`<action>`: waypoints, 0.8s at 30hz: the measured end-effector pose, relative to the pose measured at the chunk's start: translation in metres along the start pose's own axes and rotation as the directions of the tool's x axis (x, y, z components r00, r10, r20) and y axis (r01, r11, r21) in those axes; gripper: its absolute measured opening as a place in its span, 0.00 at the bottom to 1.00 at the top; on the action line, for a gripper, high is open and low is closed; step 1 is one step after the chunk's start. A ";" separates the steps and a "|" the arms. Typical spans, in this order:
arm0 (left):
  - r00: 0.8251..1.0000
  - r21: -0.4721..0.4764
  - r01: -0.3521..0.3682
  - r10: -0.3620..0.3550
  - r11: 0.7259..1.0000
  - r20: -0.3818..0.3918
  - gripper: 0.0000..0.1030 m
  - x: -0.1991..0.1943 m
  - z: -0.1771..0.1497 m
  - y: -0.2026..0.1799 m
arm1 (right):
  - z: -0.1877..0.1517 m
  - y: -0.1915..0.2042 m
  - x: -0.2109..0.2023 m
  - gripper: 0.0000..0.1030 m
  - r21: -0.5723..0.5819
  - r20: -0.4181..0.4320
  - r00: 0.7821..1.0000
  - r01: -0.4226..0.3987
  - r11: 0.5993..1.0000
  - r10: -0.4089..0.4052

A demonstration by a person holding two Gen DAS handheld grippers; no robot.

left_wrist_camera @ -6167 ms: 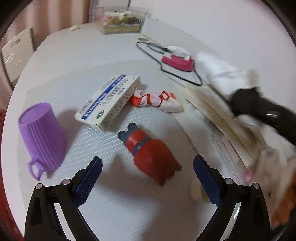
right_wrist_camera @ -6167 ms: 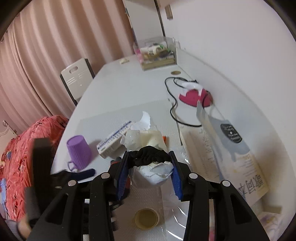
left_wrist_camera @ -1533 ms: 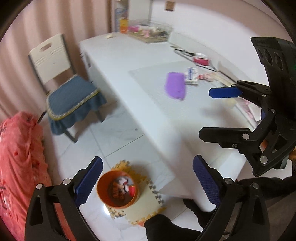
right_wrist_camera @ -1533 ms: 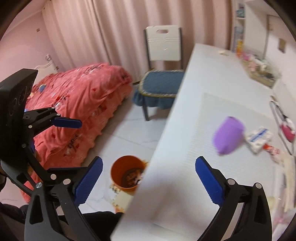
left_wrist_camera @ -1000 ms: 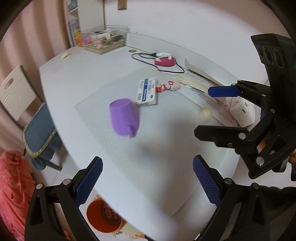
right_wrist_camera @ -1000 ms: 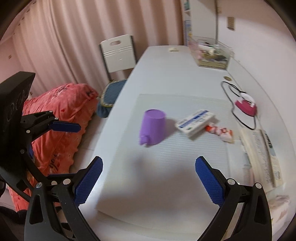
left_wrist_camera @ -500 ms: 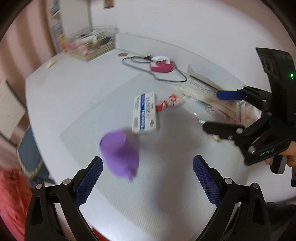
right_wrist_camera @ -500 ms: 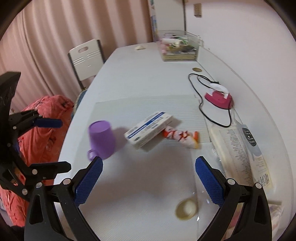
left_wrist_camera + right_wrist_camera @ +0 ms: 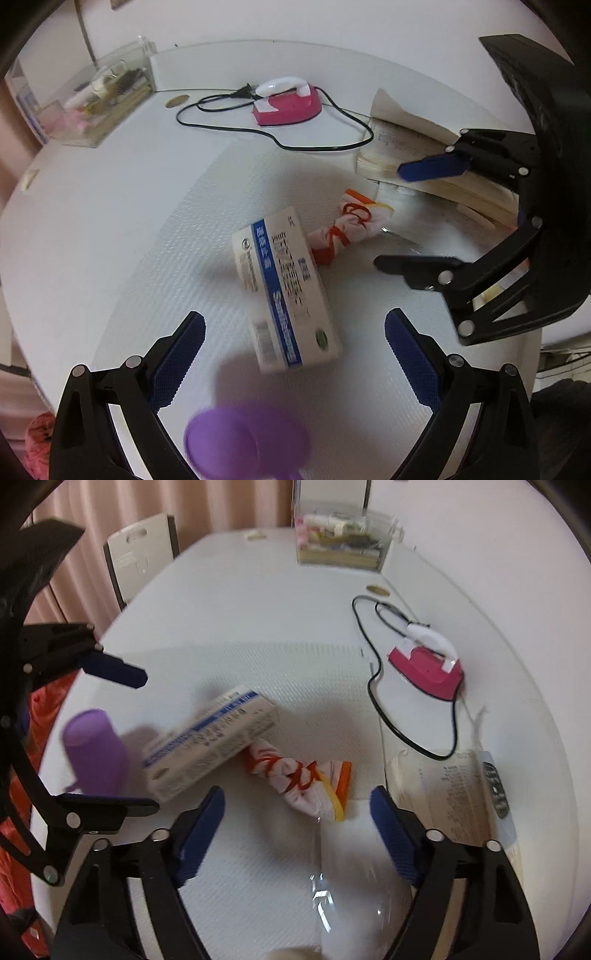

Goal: Collect trash
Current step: 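Grasp the red-white sock bundle with the right tool while the left tool grasps the Sanlietong box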

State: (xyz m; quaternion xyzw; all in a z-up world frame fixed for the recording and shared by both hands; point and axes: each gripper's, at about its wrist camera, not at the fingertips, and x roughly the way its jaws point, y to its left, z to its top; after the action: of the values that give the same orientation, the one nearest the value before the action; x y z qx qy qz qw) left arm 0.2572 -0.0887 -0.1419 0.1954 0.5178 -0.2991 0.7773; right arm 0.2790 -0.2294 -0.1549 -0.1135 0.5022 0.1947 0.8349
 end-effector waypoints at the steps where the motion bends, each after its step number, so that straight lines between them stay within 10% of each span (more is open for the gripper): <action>1: 1.000 0.004 0.000 0.000 1.000 -0.014 0.93 0.007 0.002 0.002 | 0.001 -0.002 0.006 0.76 0.004 -0.007 1.000 -0.004 1.000 0.004; 10: 0.997 -0.024 -0.005 0.004 1.000 -0.074 0.93 0.036 0.012 0.012 | 0.008 -0.008 0.046 0.66 -0.050 -0.068 0.998 -0.008 0.999 0.005; 18: 0.979 -0.076 -0.013 -0.003 0.997 -0.206 0.92 0.057 0.024 0.017 | 0.009 -0.016 0.047 0.34 -0.024 -0.047 0.997 -0.063 0.998 0.061; 24: 0.979 -0.082 -0.041 0.024 0.996 -0.201 0.69 0.056 0.031 0.016 | 0.001 -0.020 0.042 0.27 0.005 -0.037 0.996 -0.083 0.997 0.083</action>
State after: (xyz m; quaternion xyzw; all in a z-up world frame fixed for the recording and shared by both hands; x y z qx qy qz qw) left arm 0.3050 -0.1102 -0.1818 0.1991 0.6023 -0.2428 0.7339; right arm 0.3065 -0.2380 -0.1915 -0.0946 0.5221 0.2263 0.8168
